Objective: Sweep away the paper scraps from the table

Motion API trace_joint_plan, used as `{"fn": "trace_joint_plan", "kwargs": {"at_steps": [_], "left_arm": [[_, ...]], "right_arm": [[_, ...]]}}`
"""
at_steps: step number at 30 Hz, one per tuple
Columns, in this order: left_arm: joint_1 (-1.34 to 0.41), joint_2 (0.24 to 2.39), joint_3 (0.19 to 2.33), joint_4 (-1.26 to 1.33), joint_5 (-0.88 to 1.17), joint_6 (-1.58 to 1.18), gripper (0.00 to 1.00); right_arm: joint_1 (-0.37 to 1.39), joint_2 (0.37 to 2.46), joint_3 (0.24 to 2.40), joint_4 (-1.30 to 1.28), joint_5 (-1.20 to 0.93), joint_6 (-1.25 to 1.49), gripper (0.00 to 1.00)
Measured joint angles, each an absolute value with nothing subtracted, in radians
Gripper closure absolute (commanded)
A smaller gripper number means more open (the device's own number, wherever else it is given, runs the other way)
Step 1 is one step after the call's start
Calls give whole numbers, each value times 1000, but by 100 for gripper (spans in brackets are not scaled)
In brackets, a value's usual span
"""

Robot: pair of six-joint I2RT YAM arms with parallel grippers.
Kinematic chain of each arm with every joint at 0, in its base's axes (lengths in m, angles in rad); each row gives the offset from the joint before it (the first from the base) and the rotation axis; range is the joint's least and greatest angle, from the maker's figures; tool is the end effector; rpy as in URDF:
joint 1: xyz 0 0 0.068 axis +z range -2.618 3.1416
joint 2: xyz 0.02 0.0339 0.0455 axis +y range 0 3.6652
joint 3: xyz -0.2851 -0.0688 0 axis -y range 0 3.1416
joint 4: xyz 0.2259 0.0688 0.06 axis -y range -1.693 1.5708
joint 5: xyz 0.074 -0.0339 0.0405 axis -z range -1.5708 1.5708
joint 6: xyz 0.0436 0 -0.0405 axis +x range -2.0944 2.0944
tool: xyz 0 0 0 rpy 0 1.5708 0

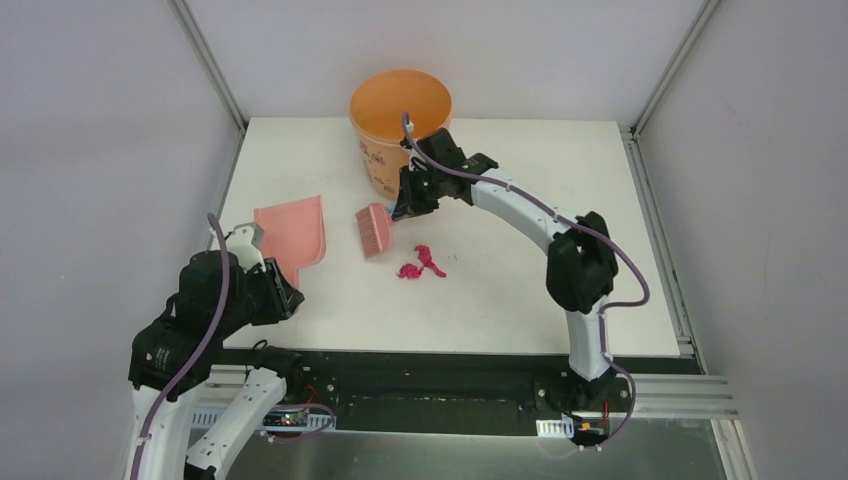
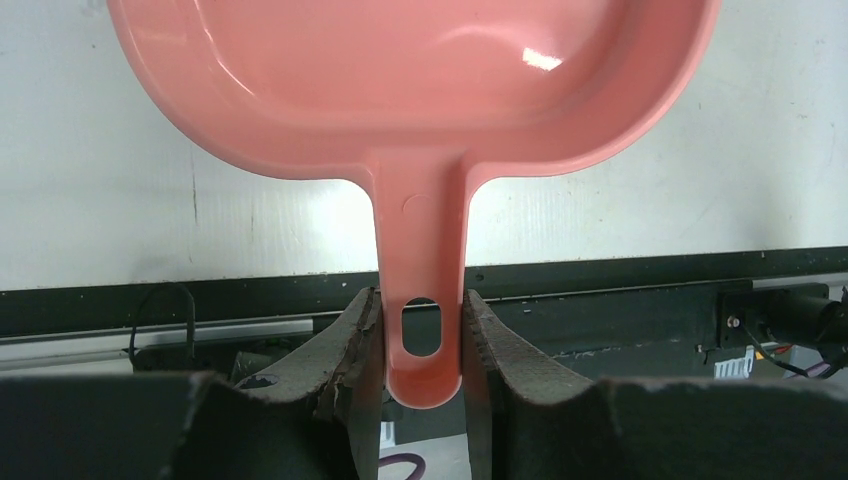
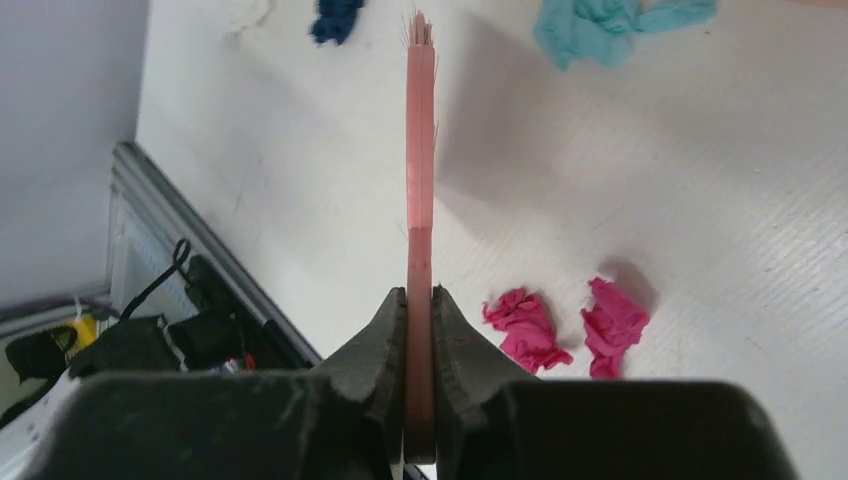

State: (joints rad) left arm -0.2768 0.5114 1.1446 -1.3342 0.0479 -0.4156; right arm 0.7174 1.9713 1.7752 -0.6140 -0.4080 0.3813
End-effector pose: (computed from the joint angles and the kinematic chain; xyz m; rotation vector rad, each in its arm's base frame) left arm 0.0069 -0.0041 0.3592 -0.1343 2.3018 -0.4154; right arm 0.3225 0.3043 0.3083 -0.6284 2.4552 0.9729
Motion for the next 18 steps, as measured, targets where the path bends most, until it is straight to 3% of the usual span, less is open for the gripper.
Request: {"fn": "trace_joint_plan", "kwargs": {"at_steps": [9,18], "left_arm": [[-289,554,1155,-1320,31,-403,100],[-289,571,1140,-1293,64,-390,100]], "right_arm": [[726,2093,1799,-630,-202,557,100],[662,1826,1449,-548,-136,629,100]]}}
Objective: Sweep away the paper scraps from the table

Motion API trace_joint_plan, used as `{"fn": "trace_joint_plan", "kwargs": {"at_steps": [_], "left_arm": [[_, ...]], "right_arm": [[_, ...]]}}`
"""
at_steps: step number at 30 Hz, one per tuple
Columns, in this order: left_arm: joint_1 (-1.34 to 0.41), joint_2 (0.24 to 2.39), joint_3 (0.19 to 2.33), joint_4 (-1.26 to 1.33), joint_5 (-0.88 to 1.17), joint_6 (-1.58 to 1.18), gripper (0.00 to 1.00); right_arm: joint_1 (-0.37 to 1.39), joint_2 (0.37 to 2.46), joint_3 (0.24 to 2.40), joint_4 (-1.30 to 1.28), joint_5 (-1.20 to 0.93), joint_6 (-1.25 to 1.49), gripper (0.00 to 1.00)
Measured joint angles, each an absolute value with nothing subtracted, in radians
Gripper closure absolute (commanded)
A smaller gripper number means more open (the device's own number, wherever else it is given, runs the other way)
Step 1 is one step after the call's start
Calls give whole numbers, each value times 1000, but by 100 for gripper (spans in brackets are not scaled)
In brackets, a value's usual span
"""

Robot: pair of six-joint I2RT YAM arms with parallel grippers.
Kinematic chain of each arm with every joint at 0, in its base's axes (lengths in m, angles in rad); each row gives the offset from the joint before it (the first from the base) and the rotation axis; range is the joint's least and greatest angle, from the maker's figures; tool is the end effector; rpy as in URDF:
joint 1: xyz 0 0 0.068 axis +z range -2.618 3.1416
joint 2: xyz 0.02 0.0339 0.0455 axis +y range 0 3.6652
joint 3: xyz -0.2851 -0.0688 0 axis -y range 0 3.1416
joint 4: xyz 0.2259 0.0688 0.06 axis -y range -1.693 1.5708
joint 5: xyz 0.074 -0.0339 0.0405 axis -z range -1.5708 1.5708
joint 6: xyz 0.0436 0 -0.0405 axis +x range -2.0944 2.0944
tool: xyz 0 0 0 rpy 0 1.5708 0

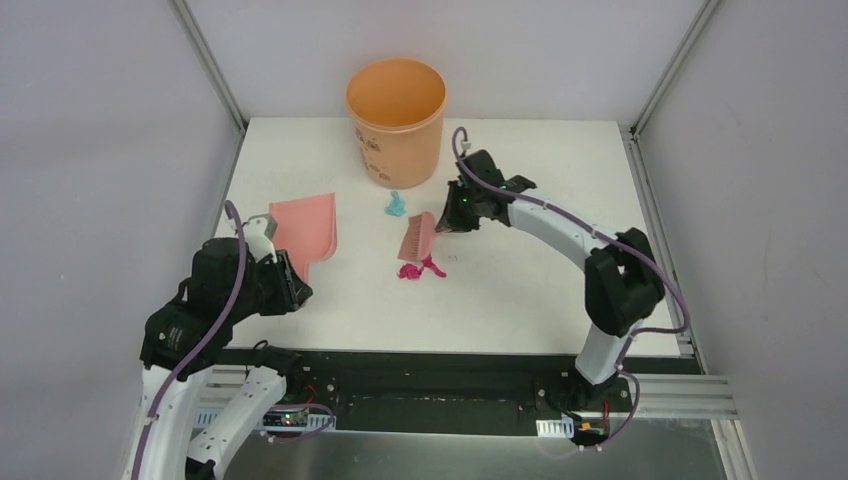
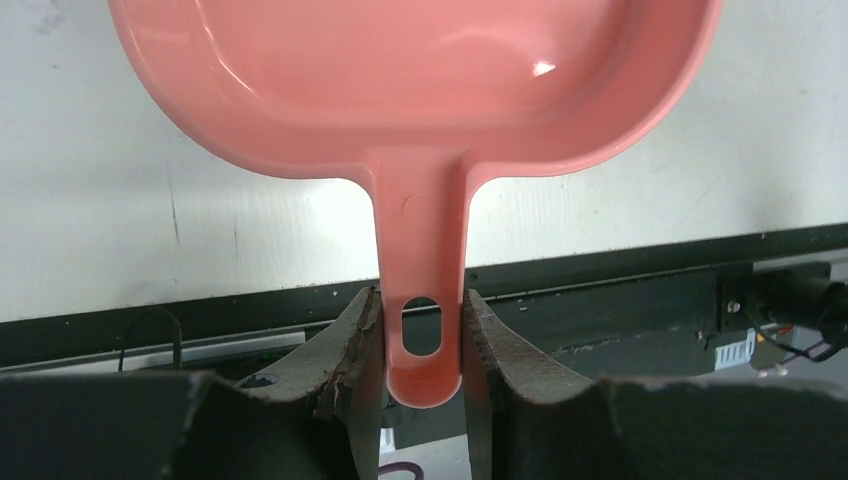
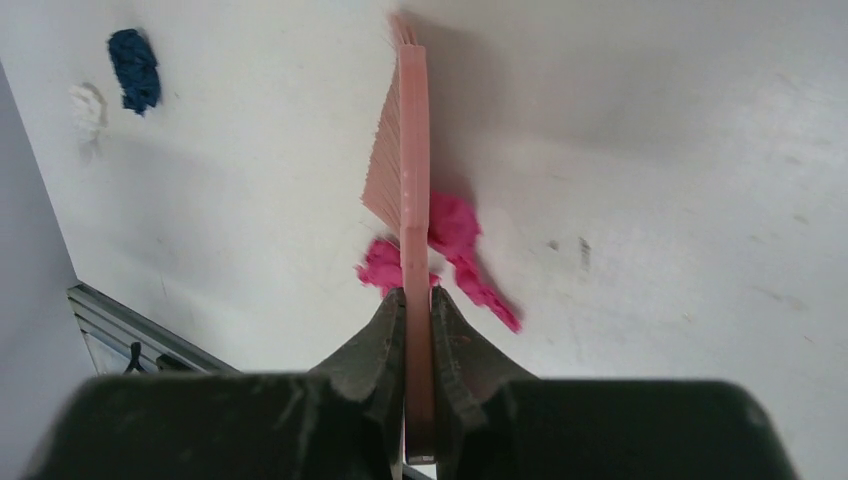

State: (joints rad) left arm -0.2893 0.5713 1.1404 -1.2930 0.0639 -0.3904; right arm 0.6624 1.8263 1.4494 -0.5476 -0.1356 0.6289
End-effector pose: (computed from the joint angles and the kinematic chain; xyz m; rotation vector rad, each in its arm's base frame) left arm 0.0243 -0.0101 0.3621 -0.0842 2.3283 -0.4202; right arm 0.3077 0.2474 0.2684 -0.1036 2.6230 0.6712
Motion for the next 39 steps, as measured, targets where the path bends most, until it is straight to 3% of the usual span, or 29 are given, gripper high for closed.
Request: {"fn": "trace_joint_plan", "kwargs": {"at_steps": [7,15,19,30,39], "left_arm": [[-289,708,1003,-1242,213,-337,100],[-391,1010,1060,-1265,284,-215,100],[-561,1142,1155,-1320,226,-190,100],[-775,1409,1190,-1397,147,-175,100],[-878,1571,1198,-1394,78,-183,100]], "right_arm": [[461,1480,1111,-558,-235,520,100],[354,1213,1143,-660,-391,228,100],[352,1198,1219,-712,-337,87,100],[351,1327,1296,-874,-105,-37,100],[350,1405,1295,-912,-135,-26,100]]}}
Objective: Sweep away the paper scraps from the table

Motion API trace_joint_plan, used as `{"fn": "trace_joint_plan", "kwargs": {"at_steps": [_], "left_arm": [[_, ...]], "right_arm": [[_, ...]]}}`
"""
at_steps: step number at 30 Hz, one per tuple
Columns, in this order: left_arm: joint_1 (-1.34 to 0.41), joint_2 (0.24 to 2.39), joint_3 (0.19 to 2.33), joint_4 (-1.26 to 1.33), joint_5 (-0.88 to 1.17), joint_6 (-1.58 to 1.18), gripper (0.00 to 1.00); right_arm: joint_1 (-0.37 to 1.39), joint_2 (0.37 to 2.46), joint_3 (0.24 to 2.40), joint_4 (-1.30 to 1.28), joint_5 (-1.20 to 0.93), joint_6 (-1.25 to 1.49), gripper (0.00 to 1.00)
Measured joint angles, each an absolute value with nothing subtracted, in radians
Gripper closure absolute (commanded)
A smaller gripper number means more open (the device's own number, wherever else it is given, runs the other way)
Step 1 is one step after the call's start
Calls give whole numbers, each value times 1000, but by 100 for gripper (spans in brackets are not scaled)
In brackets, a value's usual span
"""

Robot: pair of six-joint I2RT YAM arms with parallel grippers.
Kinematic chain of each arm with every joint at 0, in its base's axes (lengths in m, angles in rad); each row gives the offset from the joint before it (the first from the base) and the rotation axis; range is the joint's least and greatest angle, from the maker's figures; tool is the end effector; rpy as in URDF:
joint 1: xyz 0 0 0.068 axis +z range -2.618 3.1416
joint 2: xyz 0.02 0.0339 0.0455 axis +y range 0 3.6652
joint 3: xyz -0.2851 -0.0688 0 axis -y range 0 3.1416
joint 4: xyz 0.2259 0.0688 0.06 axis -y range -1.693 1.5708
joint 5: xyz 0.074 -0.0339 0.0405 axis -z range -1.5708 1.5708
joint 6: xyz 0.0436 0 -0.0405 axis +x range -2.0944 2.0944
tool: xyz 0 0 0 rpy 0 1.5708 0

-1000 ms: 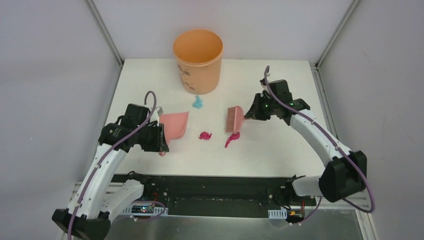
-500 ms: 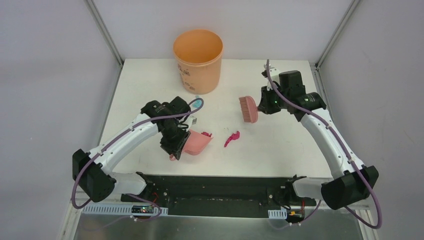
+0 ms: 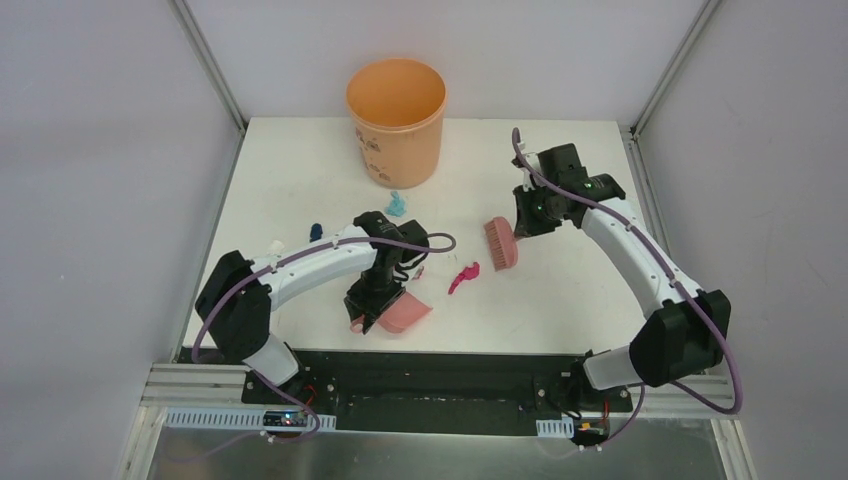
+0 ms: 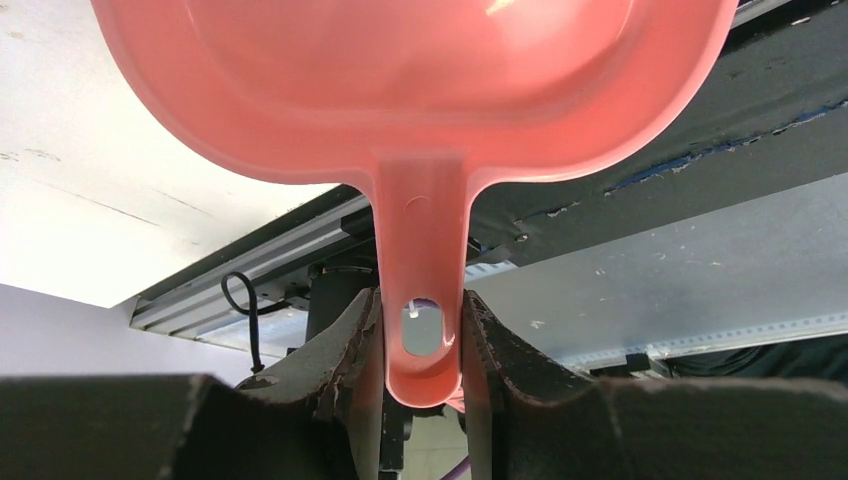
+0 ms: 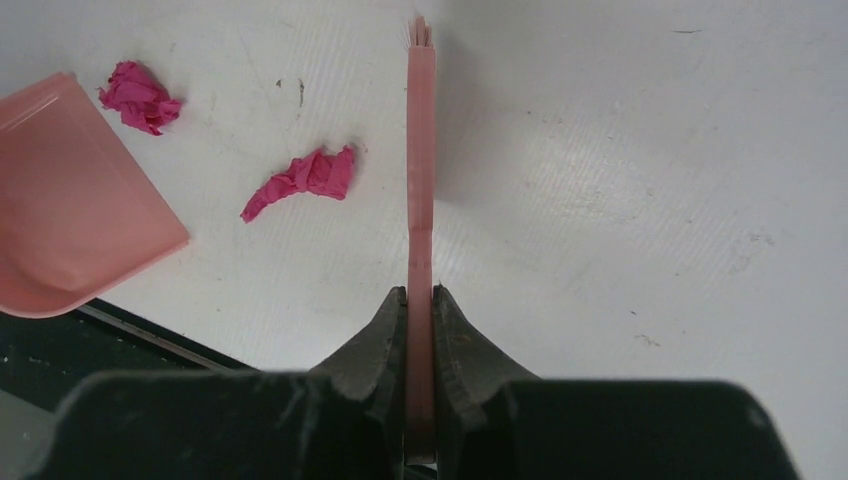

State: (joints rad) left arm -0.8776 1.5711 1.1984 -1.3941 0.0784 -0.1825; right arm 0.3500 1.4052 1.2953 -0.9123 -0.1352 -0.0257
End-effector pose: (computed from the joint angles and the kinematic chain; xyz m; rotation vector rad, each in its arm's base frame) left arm 0.1440 -0.1787 0.2570 -0.9882 -2.7612 -0.0465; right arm 0.2471 0.0965 0.3296 -0.5356 2.5514 0.2926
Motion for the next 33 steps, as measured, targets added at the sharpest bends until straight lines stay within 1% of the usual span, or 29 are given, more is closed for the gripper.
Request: {"fn": "trace_joint_plan", "kwargs": {"at_steps": [5,8,14,18,21,26,33], "left_arm": [[-878,1602,1209,-1369,80,-181,100],[-878,1664,1221,-1348,84,-170,100],[-878,1795,1273,-1291,79,-141,100],[-877,1811,1293,-1266,80,-138,100],[-877,1798,1297,-1230,79,-138,100],[-877,1744,1282,-1181,79,-151,100],[-877,1597,1232,-1174,89,-203,100]], "right_arm": [[359,1467,1282,-902,-249,3,100],[377,1531,1286,-890,-326,23,100],[457,1680,1363,-892,-562,47,100],[489,1694,1375,-906,-672,55,100],[437,1689,1387,-915,-725,68,100],[353,1649,1445,-926,-732,76,100],[350,1595,1560,-909,-644,60,100]]}}
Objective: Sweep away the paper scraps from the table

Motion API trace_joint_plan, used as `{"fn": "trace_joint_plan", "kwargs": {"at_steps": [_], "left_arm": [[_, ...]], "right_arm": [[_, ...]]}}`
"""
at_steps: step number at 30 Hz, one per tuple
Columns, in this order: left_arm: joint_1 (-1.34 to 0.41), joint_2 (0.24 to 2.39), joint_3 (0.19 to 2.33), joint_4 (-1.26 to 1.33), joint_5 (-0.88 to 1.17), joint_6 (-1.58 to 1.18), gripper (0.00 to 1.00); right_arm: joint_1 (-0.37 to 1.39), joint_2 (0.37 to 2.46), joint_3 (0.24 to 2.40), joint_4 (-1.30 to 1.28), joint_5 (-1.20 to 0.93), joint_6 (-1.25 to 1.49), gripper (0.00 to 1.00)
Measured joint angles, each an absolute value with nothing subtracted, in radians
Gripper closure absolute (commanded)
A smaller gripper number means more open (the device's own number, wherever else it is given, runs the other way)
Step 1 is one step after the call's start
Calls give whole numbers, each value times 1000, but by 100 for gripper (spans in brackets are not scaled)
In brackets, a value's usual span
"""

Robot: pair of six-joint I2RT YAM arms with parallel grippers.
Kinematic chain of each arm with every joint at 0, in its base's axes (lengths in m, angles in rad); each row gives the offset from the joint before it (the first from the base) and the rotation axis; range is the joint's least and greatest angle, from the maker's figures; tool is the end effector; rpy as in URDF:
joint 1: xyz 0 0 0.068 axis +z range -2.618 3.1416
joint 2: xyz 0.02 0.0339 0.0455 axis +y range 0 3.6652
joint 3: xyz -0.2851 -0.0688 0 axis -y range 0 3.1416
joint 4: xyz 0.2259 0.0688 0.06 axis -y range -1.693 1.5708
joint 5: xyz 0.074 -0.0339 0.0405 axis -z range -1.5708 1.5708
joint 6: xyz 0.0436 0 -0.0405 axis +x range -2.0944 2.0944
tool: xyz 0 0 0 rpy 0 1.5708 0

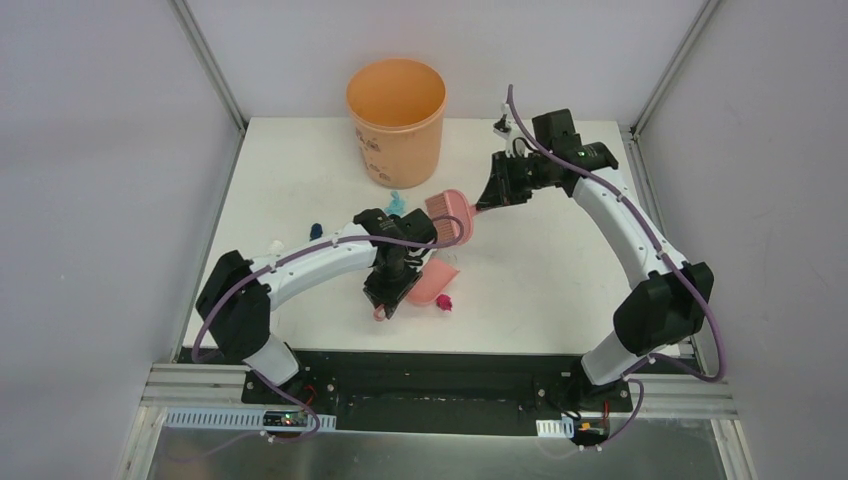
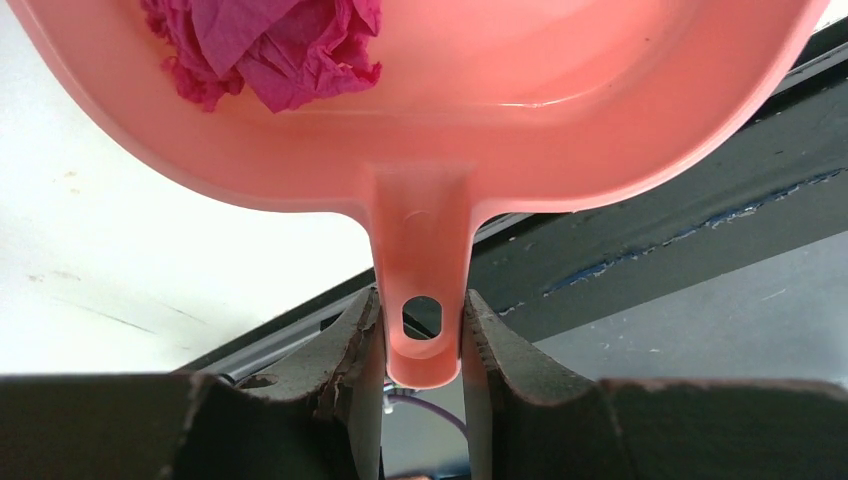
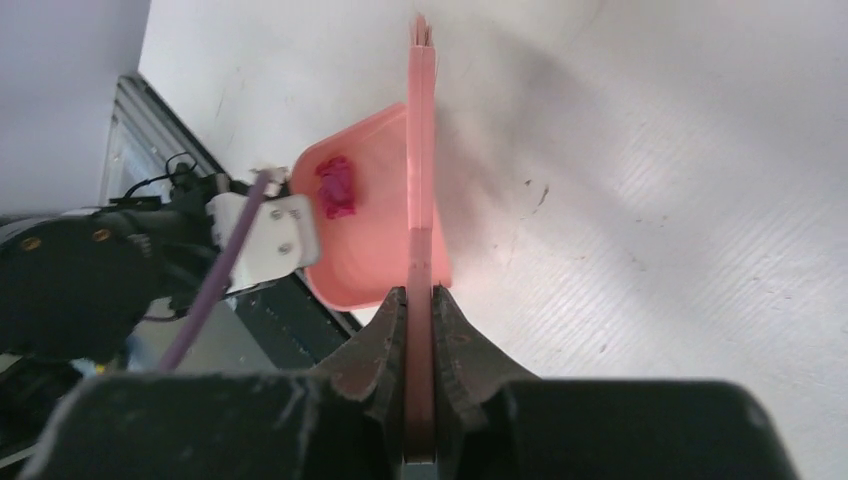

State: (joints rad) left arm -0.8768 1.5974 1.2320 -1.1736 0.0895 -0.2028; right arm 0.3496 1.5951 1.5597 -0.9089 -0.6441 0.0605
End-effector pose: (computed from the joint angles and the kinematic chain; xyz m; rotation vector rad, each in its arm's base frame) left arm 0.1657 -0.2052 0.2565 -1.0336 -2.9433 0.1453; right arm 0.2904 0.1337 0.3623 -0.6249 2.4247 0.9774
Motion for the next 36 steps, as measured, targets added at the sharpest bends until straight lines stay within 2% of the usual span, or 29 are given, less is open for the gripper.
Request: {"fn": "trace_joint_plan", "kwargs": {"at_steps": [4,8,12,23,28,31,36], "left_arm": [[-878,1565,1237,-1185,31,-232,100],[-878,1634,1322,-1257,-78,-241,100],[-876,1639,1338,-1279,-101,-239,100],[-902,1486,1224,-1384,42,-219,100],[-963,1489,1194,-1399,110,-211,100],[-1026,1528,1195,-1400,136,-204,100],[-1135,1716,1209,-1404,123,-199,100]], "right_arm": [[347,1595,1565,-886,-572,60,100],[336,1583,1531,-863,-475,61,100],[326,1534,1469,-867,-410,44,100],[325,1442,1338,-975,-381,-45,100],[325,1435,1295,-1002,-382,-48,100],[327,1435,1282,-1007,-382,-47,100],[341,1435,1265,-1016,-412,-43,100]]}}
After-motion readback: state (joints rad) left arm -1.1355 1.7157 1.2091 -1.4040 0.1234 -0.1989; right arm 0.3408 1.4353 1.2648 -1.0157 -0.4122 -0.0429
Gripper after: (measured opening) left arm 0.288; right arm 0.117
